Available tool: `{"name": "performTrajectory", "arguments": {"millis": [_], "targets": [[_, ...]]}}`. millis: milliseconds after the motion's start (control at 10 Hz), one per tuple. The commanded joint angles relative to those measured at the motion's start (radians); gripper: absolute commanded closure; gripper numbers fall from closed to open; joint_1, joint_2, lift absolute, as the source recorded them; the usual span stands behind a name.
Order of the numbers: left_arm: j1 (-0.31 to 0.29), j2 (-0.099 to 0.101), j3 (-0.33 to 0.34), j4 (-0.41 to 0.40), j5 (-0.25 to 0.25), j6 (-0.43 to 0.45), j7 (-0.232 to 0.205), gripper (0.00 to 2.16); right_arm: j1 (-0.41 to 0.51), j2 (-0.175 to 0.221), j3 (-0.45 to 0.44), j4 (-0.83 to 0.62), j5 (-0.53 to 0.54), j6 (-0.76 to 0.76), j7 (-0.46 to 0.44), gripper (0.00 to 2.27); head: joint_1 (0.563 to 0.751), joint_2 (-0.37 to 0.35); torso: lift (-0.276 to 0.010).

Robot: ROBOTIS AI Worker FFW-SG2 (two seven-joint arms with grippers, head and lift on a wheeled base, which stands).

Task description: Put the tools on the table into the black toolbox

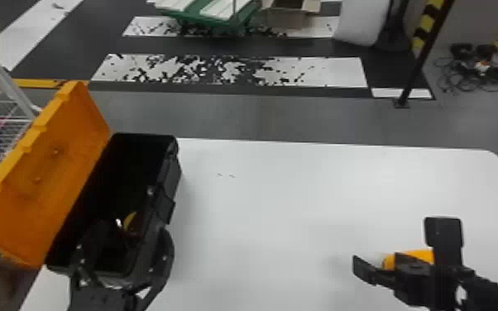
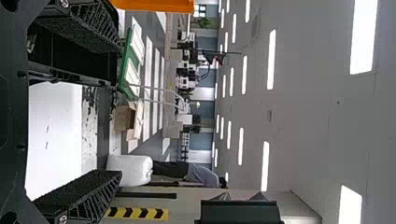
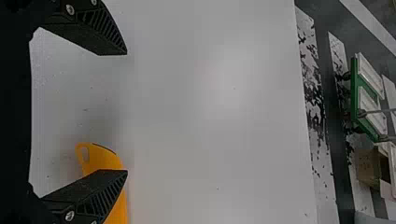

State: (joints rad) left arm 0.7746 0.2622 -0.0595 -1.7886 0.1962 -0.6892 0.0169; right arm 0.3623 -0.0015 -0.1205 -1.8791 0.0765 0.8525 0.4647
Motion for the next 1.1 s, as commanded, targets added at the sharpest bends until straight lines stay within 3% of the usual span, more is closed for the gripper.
{"name": "performTrajectory", "arguments": {"millis": [0, 1000], "targets": [[0.0, 0.0, 0.0, -0.002, 0.0, 0.001, 0.0, 0.06, 0.001, 0.002, -0.01, 0.0, 0.002, 0.024, 0.0, 0.11, 0.695, 0.069, -0.039], [0.0, 0.003, 0.001, -0.008, 0.002, 0.001, 0.0, 0.07, -0.006, 0.002, -0.016, -0.032, -0.029, 0.119, 0.0, 0.11, 0.695, 0.058, -0.039]]}}
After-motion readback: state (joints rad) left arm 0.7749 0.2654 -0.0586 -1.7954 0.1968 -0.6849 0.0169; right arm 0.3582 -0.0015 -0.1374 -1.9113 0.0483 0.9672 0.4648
